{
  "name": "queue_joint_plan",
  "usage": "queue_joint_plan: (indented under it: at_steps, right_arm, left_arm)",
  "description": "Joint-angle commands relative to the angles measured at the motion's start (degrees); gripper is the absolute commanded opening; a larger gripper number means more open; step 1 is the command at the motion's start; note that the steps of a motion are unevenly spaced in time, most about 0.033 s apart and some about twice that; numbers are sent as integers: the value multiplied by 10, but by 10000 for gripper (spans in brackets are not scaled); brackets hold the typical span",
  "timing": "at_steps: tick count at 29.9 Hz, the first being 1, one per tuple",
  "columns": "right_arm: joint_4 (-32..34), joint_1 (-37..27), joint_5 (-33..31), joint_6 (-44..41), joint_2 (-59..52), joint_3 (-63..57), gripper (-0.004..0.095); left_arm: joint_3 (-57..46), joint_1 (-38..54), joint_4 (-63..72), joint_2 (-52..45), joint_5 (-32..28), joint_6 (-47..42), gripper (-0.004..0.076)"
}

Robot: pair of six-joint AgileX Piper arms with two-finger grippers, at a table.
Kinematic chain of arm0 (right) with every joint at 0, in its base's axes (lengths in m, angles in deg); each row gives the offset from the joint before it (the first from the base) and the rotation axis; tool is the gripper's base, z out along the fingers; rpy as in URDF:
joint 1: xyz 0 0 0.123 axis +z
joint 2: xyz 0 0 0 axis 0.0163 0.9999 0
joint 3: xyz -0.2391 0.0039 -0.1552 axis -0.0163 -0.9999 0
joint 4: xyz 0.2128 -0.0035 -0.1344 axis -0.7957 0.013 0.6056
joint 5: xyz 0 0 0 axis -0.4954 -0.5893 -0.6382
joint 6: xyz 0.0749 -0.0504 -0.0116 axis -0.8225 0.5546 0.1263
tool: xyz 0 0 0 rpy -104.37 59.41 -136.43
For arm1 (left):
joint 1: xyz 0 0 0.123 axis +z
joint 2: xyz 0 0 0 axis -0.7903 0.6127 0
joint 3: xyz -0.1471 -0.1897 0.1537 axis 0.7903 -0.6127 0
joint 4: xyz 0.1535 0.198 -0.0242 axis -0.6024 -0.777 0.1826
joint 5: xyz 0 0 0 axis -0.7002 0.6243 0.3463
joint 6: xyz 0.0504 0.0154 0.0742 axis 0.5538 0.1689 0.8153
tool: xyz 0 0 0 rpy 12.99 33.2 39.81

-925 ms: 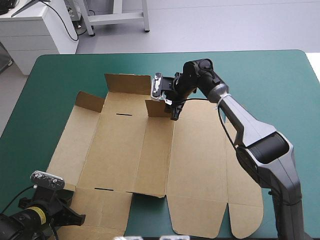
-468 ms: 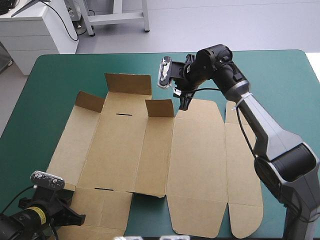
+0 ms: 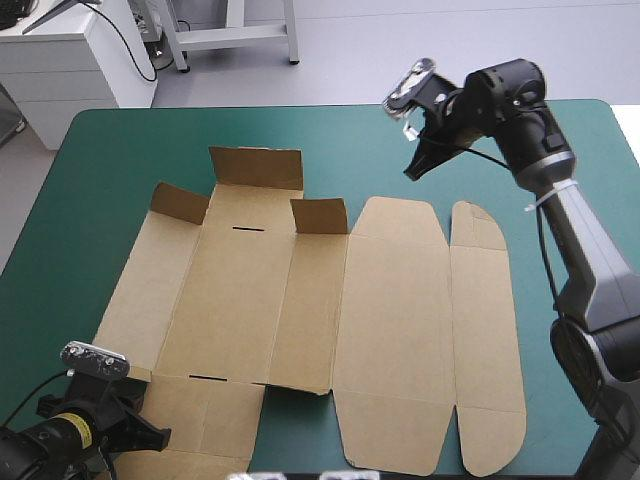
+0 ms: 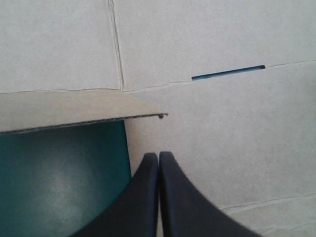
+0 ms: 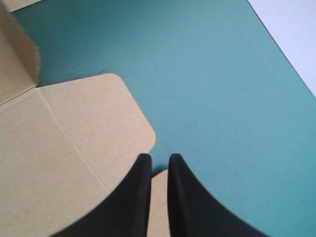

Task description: Fold the box

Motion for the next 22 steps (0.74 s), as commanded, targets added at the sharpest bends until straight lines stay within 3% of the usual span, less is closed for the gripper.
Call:
queue_joint_plan:
  at_steps: [1,11,16,22]
  right_arm:
    - [5,-53,3,-89,-40,16,-19]
    - [-50,-164,3,-101,-120,-108,-19]
    - [-50,-183,7,-98,-173,-198,-19]
    - [-96,-184,45,-89,-241,-300,-19]
  left_arm:
    - [14,2,-4,3,-21,-5,-8]
    - [14,2,-5,3,-22,-5,-8]
    - [41,2,-14,3,-43,5,-8]
    - [113,2,-81,3,-75,6,-8]
